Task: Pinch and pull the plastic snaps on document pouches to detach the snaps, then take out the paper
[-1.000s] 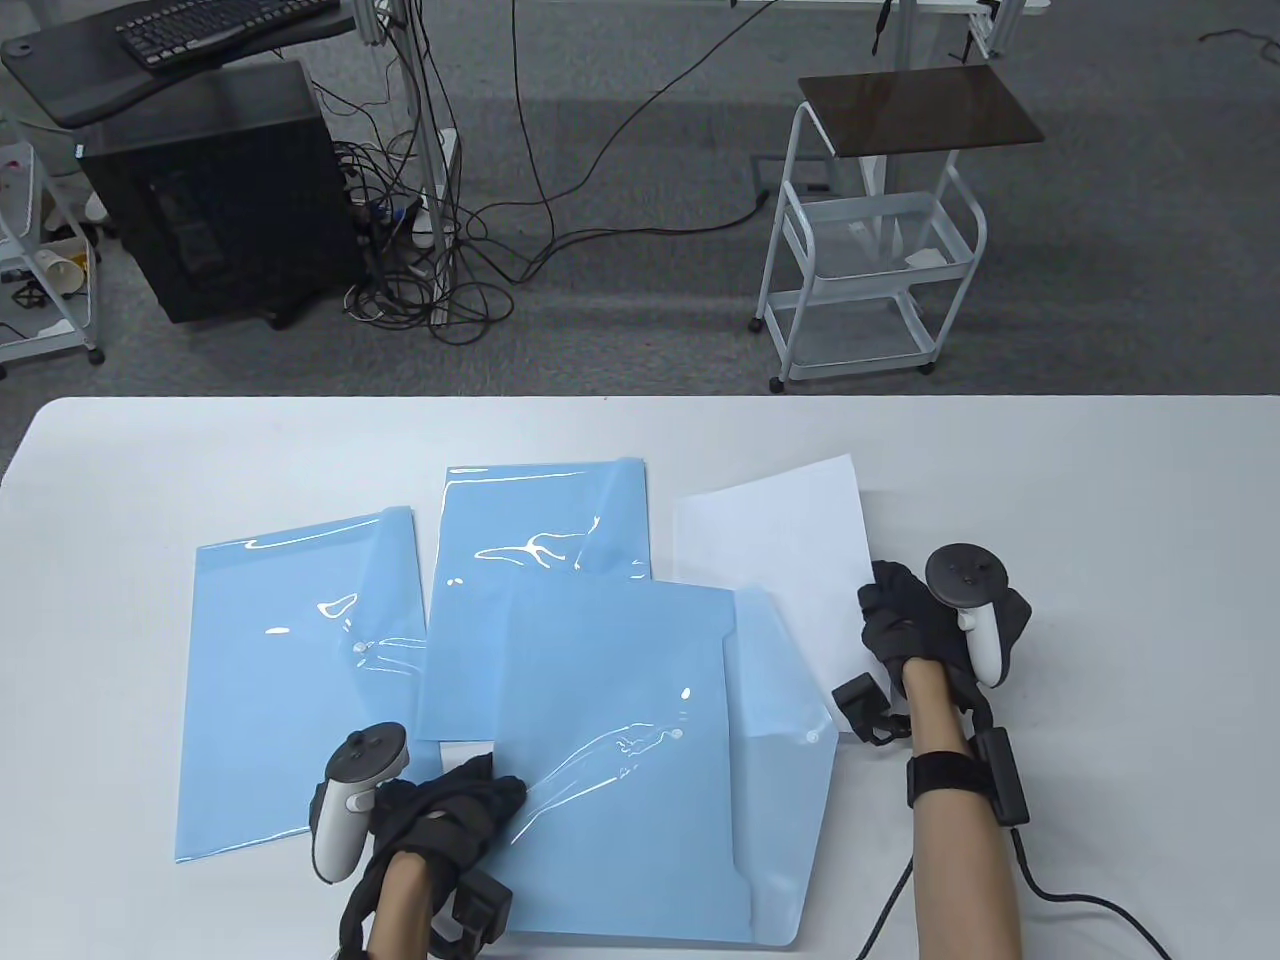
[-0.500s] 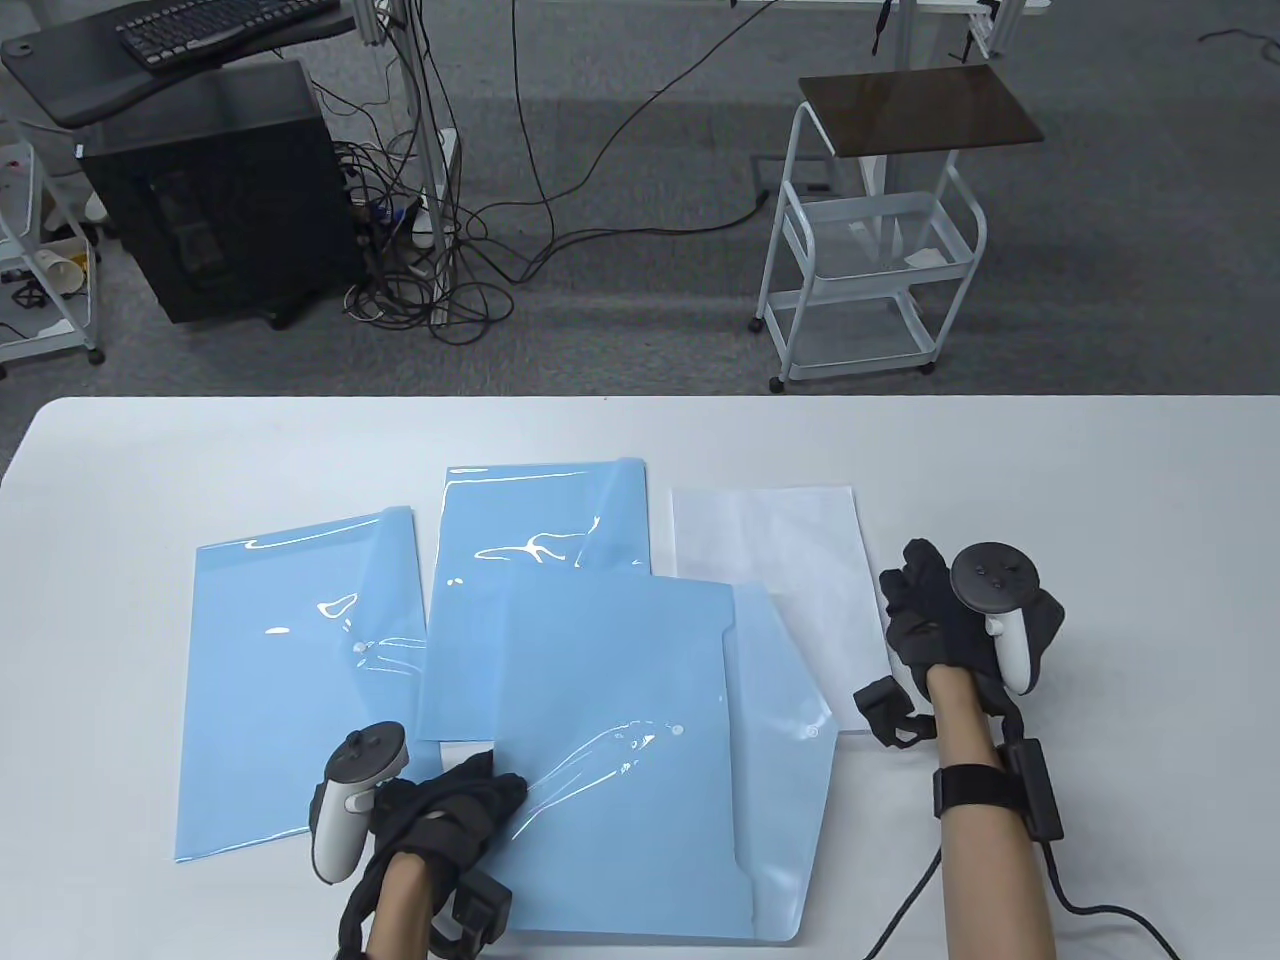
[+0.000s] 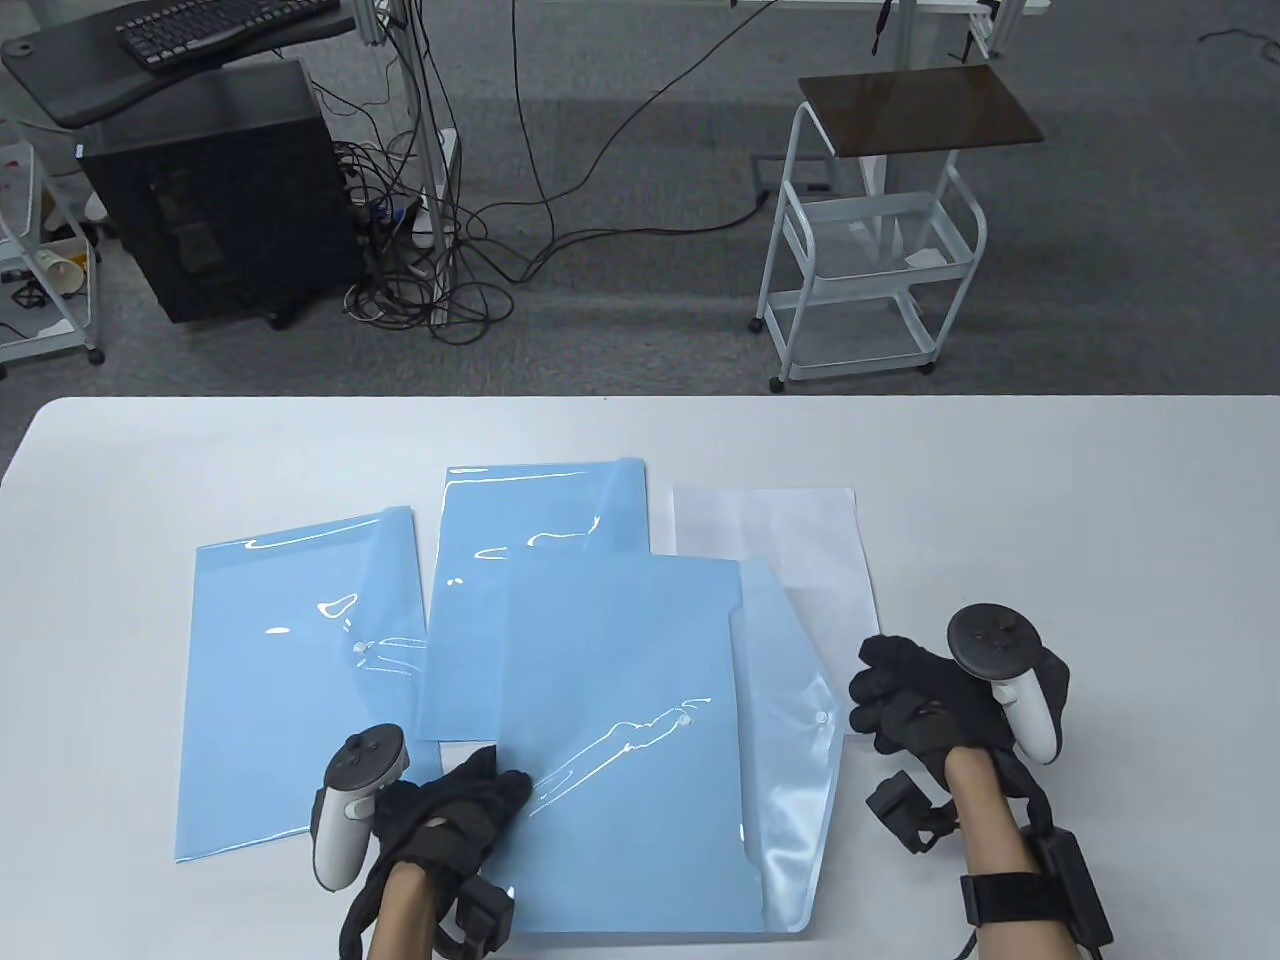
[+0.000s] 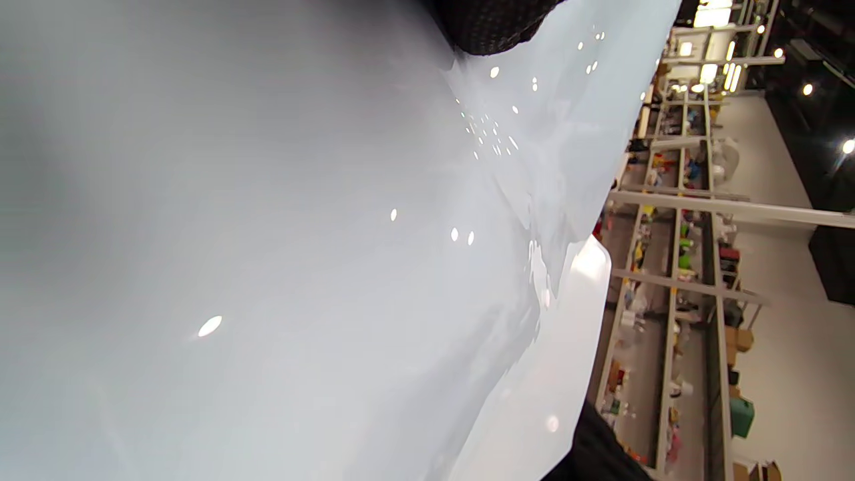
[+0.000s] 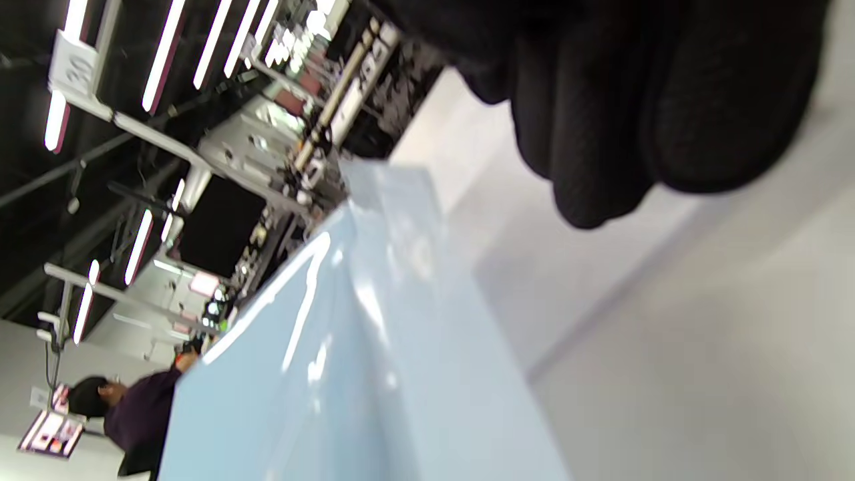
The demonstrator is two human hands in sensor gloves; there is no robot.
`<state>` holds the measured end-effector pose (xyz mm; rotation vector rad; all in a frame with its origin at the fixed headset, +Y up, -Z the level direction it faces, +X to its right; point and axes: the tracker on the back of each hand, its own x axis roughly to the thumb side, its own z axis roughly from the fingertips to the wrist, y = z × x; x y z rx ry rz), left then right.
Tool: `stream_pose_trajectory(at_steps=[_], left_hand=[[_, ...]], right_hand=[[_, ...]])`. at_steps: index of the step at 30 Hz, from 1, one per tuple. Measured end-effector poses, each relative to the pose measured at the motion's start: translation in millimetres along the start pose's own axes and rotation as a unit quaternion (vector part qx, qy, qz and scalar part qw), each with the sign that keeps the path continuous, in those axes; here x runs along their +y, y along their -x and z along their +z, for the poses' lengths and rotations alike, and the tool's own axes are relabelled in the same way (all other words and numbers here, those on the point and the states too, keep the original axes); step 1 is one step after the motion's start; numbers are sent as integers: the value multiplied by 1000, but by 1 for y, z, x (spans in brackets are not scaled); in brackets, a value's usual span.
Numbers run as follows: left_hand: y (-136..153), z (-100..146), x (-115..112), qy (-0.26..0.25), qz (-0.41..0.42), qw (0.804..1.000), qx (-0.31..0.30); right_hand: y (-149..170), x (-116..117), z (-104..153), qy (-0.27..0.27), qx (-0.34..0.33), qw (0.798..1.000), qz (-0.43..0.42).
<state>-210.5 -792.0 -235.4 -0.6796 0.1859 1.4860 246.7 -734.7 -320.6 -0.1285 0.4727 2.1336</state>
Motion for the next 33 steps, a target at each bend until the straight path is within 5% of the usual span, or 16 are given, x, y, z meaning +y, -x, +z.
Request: stream_pose_trajectory(at_steps=[6, 14, 22, 33], left_hand=[[2, -3, -3, -6, -17, 1000, 11], [5, -8, -6, -18, -41, 998, 34], [6, -9, -6, -31, -58, 997, 48], [5, -7, -7, -33, -59, 996, 59]], right_hand=[[13, 20, 6, -92, -33, 994, -55], [-11, 49, 13, -156, -96, 981, -62], [-44, 102, 18, -148, -117, 974, 125], [-50, 152, 9, -130, -112, 931, 324]])
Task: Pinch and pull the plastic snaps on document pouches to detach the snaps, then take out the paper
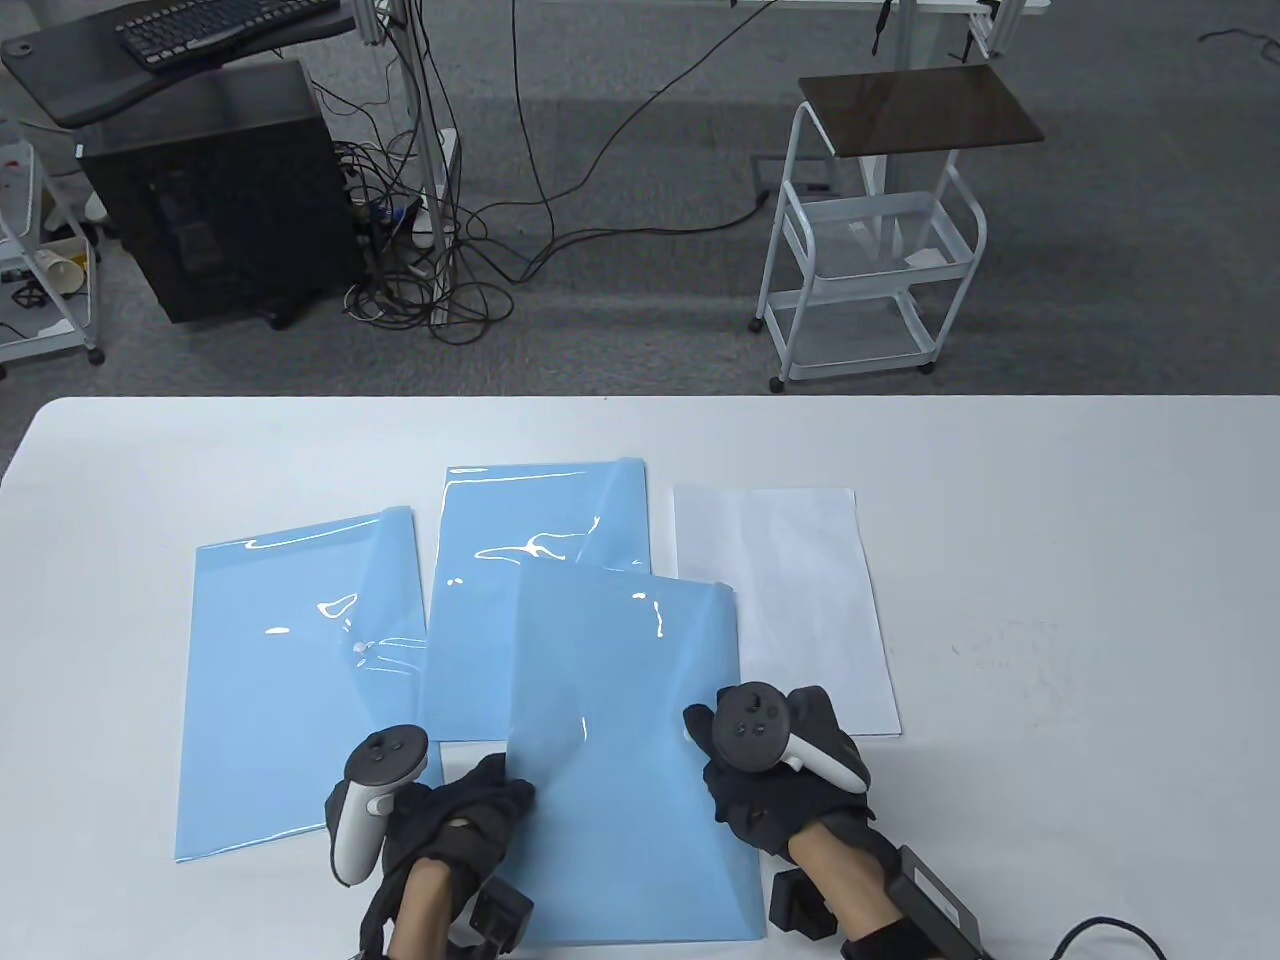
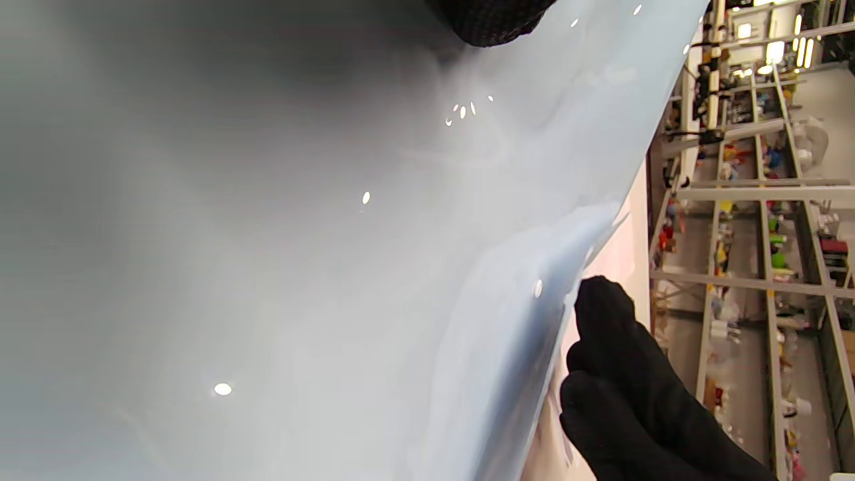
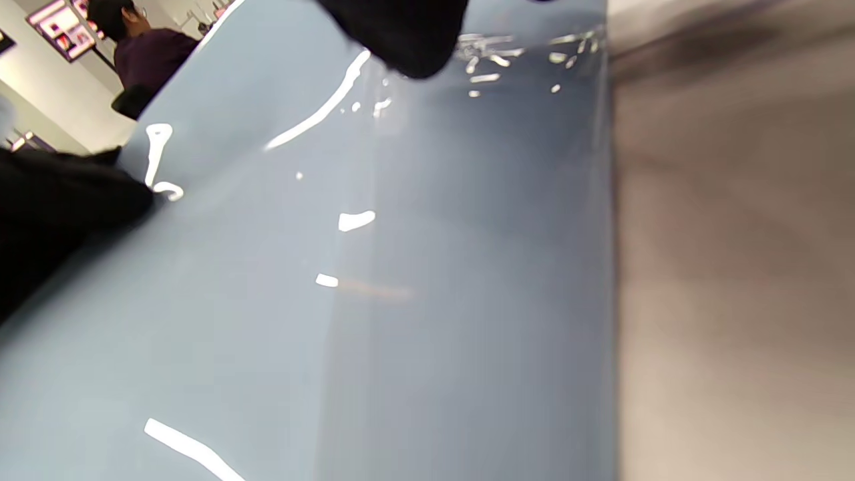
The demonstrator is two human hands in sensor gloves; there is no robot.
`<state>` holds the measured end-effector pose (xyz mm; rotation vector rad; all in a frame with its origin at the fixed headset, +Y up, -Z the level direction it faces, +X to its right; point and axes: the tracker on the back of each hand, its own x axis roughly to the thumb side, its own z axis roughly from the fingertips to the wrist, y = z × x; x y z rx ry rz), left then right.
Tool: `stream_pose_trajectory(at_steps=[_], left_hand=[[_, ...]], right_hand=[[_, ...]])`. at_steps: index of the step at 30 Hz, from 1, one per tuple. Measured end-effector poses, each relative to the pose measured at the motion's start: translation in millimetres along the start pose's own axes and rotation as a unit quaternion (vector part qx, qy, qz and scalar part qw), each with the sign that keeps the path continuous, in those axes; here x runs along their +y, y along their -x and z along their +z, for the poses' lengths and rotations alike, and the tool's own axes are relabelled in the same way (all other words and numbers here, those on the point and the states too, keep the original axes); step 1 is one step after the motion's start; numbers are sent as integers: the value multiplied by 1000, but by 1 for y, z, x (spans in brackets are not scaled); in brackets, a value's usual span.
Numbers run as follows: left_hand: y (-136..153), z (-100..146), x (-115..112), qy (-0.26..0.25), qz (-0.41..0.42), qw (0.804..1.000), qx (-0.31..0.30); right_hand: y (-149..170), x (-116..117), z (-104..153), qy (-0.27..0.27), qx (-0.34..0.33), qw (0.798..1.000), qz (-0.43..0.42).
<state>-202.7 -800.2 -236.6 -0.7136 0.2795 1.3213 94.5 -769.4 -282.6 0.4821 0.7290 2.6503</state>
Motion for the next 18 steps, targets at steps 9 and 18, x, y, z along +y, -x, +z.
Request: stream_pose_trajectory(at_steps=[9, 18], left_hand=[[0, 0, 0, 5, 5, 1000, 7], [-1, 0, -1, -3, -2, 1000, 10]], right_hand=[[-1, 22, -7, -9, 2, 998, 56], [-4, 28, -9, 1, 12, 993, 118]])
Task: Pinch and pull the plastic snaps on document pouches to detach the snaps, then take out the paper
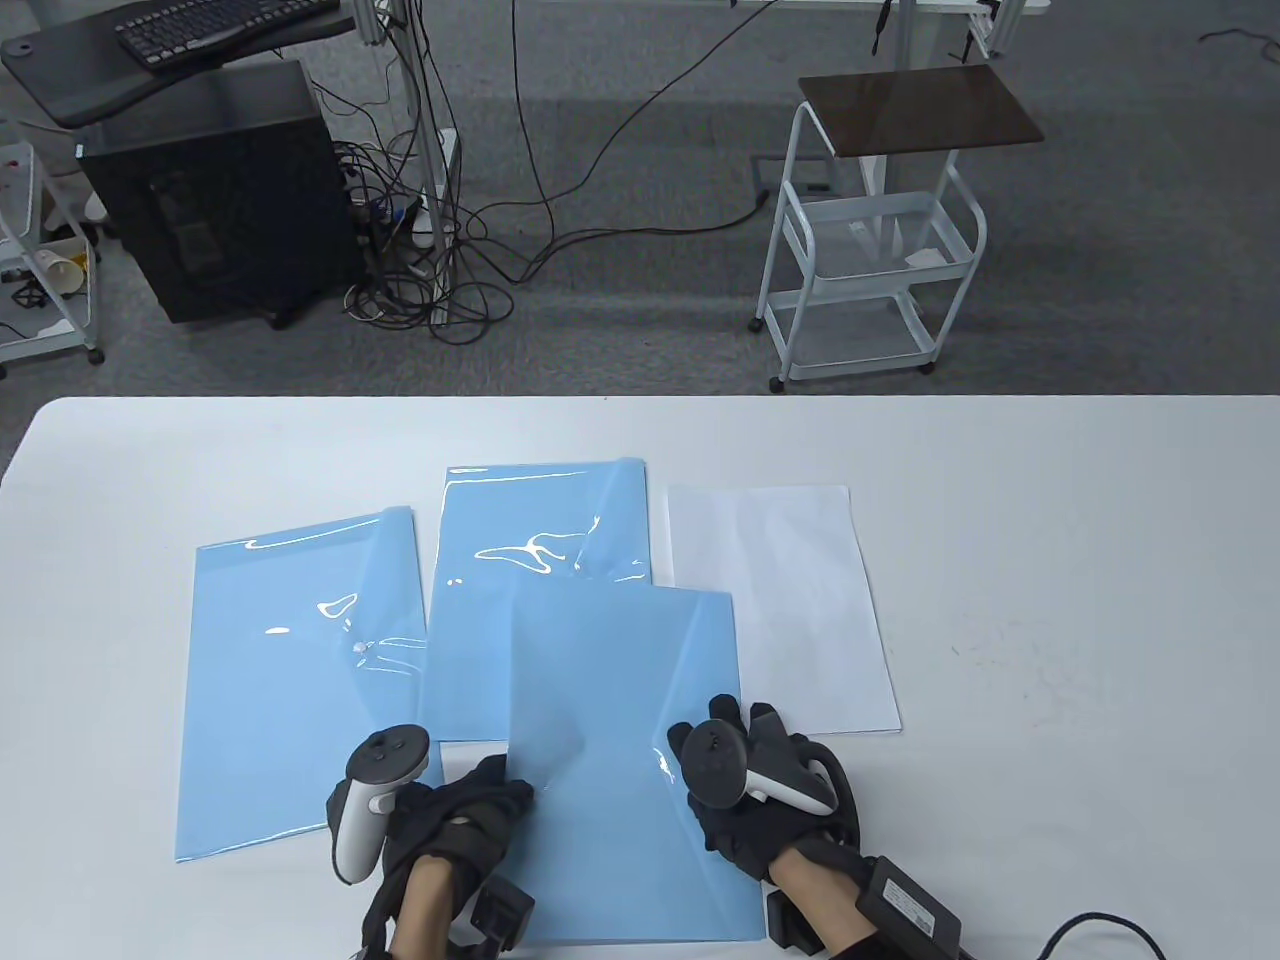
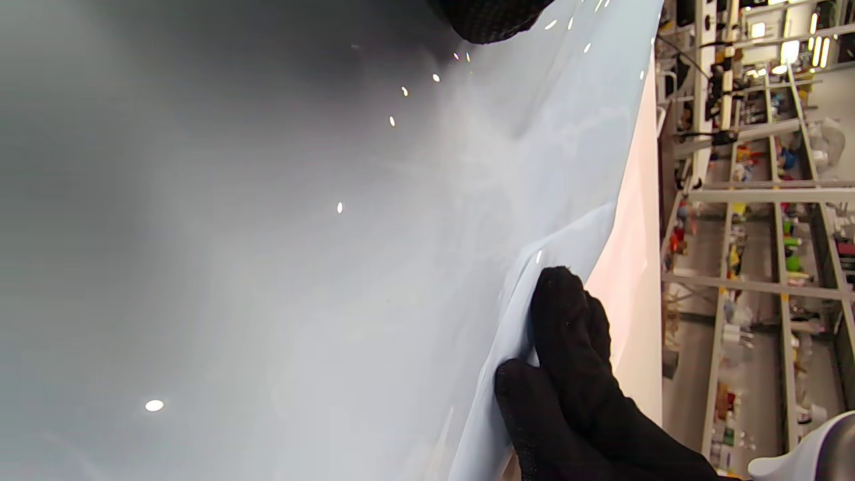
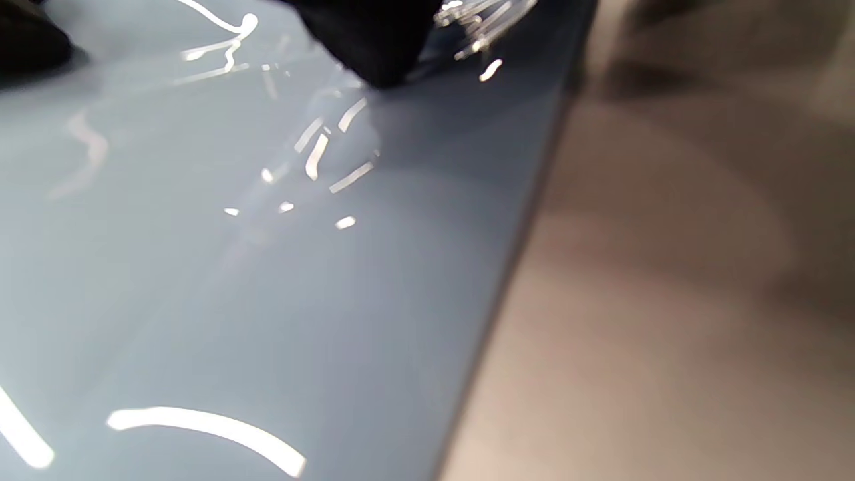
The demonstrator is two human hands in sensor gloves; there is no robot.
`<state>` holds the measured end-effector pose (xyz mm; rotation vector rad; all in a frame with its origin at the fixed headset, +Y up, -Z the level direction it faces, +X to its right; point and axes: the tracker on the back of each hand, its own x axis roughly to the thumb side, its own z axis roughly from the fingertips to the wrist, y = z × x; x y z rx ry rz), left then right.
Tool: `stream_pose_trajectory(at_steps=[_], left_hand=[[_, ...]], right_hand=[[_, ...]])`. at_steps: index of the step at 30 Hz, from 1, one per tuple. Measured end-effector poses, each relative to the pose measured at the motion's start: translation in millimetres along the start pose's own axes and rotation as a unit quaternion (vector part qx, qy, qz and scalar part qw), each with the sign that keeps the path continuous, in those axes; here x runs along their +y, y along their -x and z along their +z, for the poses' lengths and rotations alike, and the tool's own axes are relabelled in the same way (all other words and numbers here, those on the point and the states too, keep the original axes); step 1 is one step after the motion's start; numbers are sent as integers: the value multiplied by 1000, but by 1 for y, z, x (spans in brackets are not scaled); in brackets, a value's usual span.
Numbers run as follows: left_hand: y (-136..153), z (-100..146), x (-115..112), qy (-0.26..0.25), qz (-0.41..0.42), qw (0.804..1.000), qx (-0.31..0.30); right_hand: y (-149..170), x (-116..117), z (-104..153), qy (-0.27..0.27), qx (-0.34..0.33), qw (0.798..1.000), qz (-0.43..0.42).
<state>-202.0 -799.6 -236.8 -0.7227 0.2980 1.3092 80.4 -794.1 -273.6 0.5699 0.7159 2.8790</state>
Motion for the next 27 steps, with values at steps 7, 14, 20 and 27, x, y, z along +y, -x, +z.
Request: stream_pose_trajectory(at_steps=[7, 14, 20, 27], left_hand=[[0, -1, 0, 2, -2, 1000, 1], [-1, -1, -1, -9, -12, 1000, 2], [-1, 0, -2, -15, -21, 1000, 1], [-2, -1, -3, -11, -24, 1000, -2]], right_hand=[[-15, -3, -3, 0, 5, 997, 76], [-9, -10, -1, -1, 5, 1000, 30], [16, -52, 25, 116, 14, 993, -33], [62, -86, 67, 221, 51, 969, -103]])
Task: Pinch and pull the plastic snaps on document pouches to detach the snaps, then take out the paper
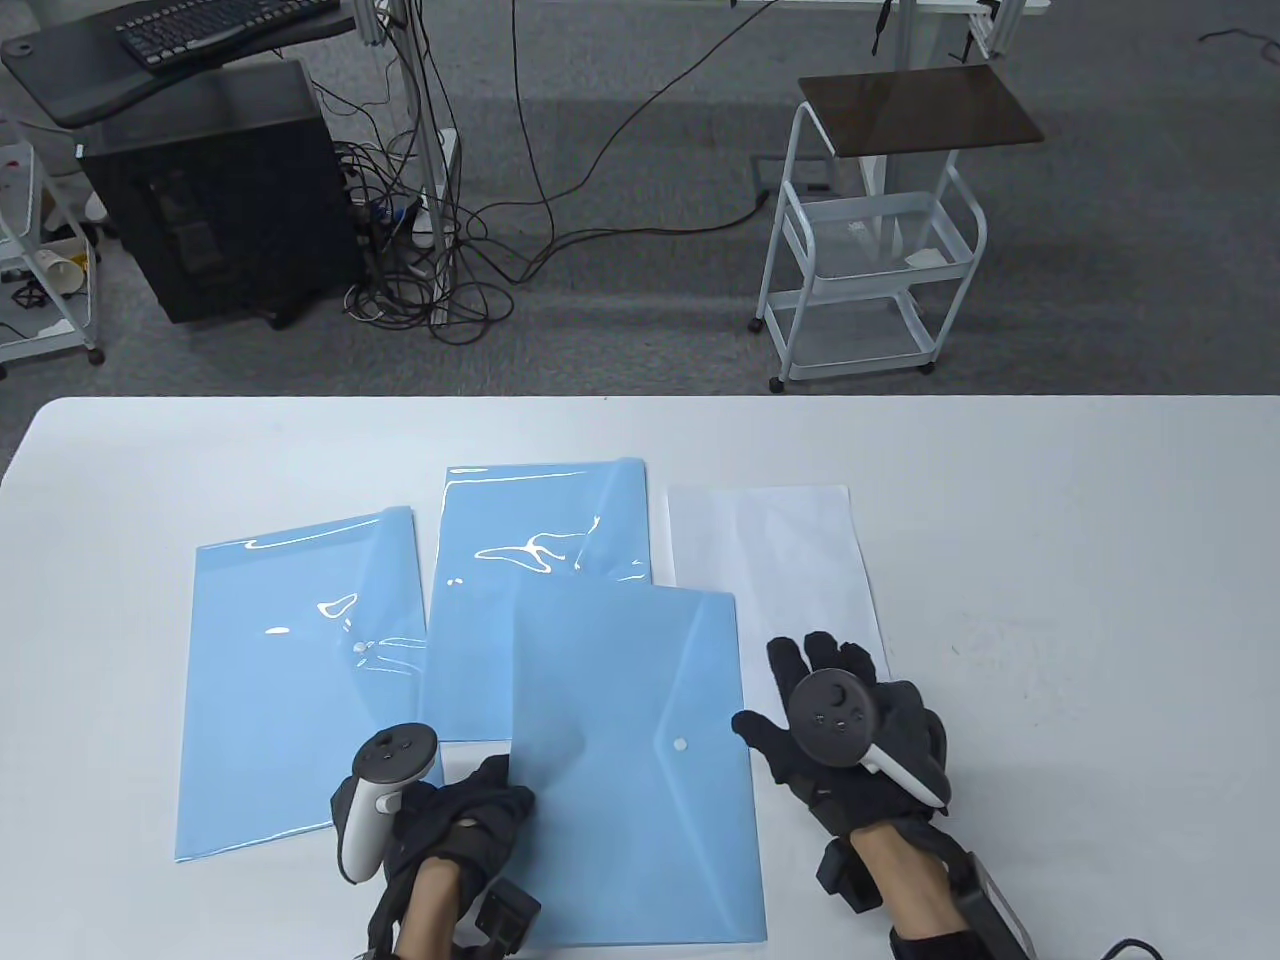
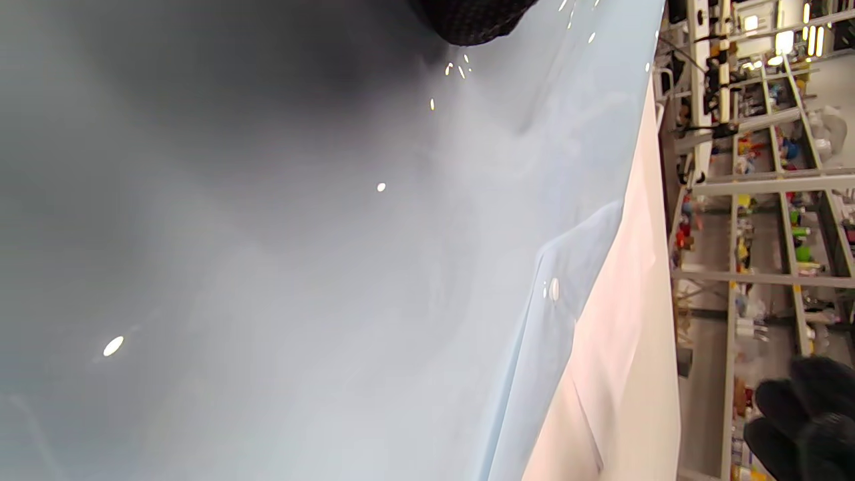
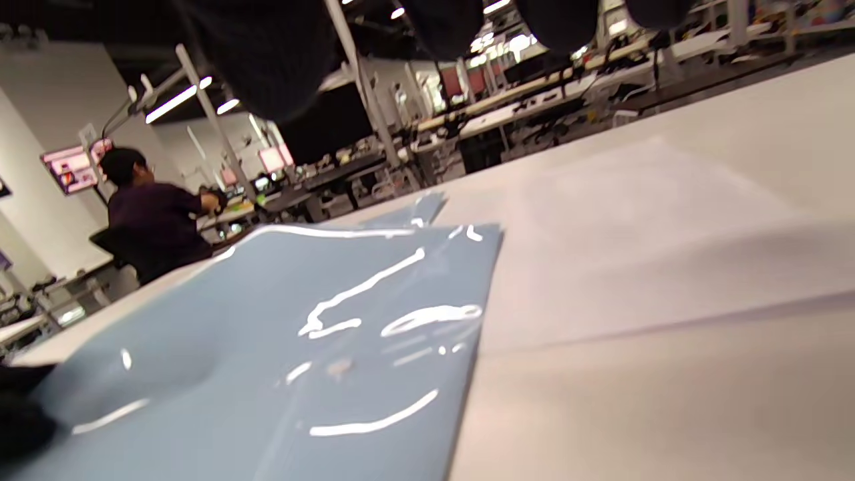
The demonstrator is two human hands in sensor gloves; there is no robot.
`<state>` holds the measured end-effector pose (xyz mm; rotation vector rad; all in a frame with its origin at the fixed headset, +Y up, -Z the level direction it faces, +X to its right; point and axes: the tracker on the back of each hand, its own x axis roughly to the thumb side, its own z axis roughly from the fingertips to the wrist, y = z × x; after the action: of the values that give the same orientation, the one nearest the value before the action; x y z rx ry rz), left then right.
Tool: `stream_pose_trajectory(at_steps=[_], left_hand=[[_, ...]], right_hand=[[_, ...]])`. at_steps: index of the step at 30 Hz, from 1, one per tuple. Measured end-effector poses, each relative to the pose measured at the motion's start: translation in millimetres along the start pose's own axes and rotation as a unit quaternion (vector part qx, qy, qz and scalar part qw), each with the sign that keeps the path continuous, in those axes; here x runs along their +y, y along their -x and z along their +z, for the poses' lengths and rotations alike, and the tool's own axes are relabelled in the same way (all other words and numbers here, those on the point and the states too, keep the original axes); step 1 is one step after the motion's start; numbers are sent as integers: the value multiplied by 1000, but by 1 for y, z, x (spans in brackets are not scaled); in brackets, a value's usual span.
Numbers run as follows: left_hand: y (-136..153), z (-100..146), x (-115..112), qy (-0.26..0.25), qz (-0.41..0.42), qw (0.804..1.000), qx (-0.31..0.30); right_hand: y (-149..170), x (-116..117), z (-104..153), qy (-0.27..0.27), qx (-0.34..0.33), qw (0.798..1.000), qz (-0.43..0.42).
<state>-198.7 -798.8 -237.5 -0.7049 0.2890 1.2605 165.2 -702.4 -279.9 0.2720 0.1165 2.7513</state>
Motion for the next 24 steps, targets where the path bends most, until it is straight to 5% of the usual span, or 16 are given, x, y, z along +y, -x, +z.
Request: stream_pose_trajectory(at_steps=[8, 16, 24], left_hand=[[-3, 2, 0, 0, 5, 1000, -16], [-21, 18, 14, 0, 37, 997, -69], [-54, 35, 66, -170, -29, 981, -83]], right_hand=[[53, -1, 8, 59, 52, 996, -46], [74, 0, 11, 68, 82, 992, -64], [80, 5, 10, 65, 97, 992, -55]])
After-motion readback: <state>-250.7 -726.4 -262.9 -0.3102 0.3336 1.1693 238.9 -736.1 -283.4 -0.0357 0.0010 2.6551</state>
